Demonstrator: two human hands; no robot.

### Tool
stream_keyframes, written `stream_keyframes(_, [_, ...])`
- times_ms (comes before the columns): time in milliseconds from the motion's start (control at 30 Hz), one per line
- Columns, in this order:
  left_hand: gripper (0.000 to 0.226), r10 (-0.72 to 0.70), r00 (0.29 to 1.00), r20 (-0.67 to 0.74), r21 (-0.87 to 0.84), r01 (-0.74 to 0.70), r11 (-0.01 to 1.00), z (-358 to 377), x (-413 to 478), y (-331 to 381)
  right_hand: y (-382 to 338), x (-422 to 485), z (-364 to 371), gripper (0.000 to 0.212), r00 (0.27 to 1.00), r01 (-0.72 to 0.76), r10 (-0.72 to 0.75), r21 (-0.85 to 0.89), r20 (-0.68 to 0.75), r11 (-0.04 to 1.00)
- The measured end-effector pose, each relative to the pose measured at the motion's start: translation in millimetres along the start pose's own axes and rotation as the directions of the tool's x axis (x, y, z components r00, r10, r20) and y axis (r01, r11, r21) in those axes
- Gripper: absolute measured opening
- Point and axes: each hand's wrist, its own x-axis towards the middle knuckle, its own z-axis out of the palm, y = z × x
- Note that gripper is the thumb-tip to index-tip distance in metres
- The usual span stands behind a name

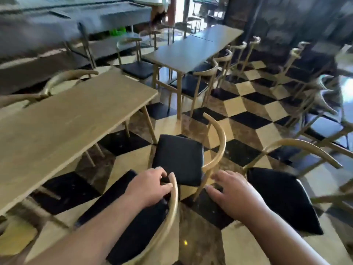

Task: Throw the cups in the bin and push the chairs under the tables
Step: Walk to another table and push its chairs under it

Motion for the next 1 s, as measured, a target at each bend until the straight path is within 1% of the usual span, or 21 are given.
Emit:
stream_keyframes(100, [0.043, -0.163, 0.982, -0.099, -0.056, 0.158, 0.986, -3, -4, 6, 11, 43, -7, 0.049, 0.983, 0.178, -0.178, -0.008, 0.037, 0.984])
stream_keyframes(233, [0.046, -0.384, 0.900, -0.204, -0.146, 0.360, 0.922, 8, -35, 20, 22, 83, -15, 0.052, 0.908, 0.394, -0.384, -0.029, 0.167, 0.919])
stream_keyframes(300, [0.046, -0.489, 0.846, -0.212, -0.190, 0.455, 0.870, 19, -52, 24, 23, 98, -14, 0.049, 0.858, 0.476, -0.459, -0.022, 0.228, 0.879])
stream_keyframes(433, [0.046, -0.659, 0.719, -0.220, -0.260, 0.608, 0.750, 44, -81, 15, 6, 128, 13, 0.047, 0.764, 0.587, -0.554, -0.003, 0.330, 0.809])
stream_keyframes(533, [0.044, -0.747, 0.639, -0.181, -0.334, 0.674, 0.658, 69, -97, -3, -16, 138, 51, 0.047, 0.687, 0.647, -0.597, 0.025, 0.415, 0.762])
stream_keyframes(600, [0.045, -0.768, 0.623, -0.151, -0.367, 0.686, 0.628, 86, -102, -19, -30, 144, 77, 0.046, 0.635, 0.686, -0.623, 0.037, 0.457, 0.727])
stream_keyframes(700, [0.047, -0.786, 0.610, -0.099, -0.376, 0.709, 0.597, 119, -95, -54, -51, 155, 125, 0.040, 0.577, 0.717, -0.632, 0.050, 0.517, 0.695])
stream_keyframes(800, [0.050, -0.782, 0.623, 0.006, -0.374, 0.727, 0.576, 155, -76, -88, -58, 168, 176, 0.040, 0.531, 0.741, -0.594, 0.007, 0.604, 0.671])
stream_keyframes(867, [0.058, -0.738, 0.668, 0.100, -0.359, 0.715, 0.599, 182, -63, -110, -55, 177, 211, 0.046, 0.489, 0.739, -0.531, -0.005, 0.692, 0.673])
stream_keyframes(933, [0.074, -0.663, 0.713, 0.230, -0.344, 0.696, 0.630, 205, -56, -127, -49, 183, 235, 0.055, 0.438, 0.757, -0.456, -0.044, 0.774, 0.652])
stream_keyframes(967, [0.080, -0.621, 0.721, 0.306, -0.307, 0.693, 0.652, 216, -52, -135, -44, 189, 249, 0.060, 0.413, 0.774, -0.411, -0.075, 0.813, 0.629])
stream_keyframes(1000, [0.084, -0.586, 0.722, 0.368, -0.231, 0.681, 0.695, 225, -48, -141, -38, 194, 259, 0.064, 0.391, 0.789, -0.360, -0.106, 0.847, 0.605])
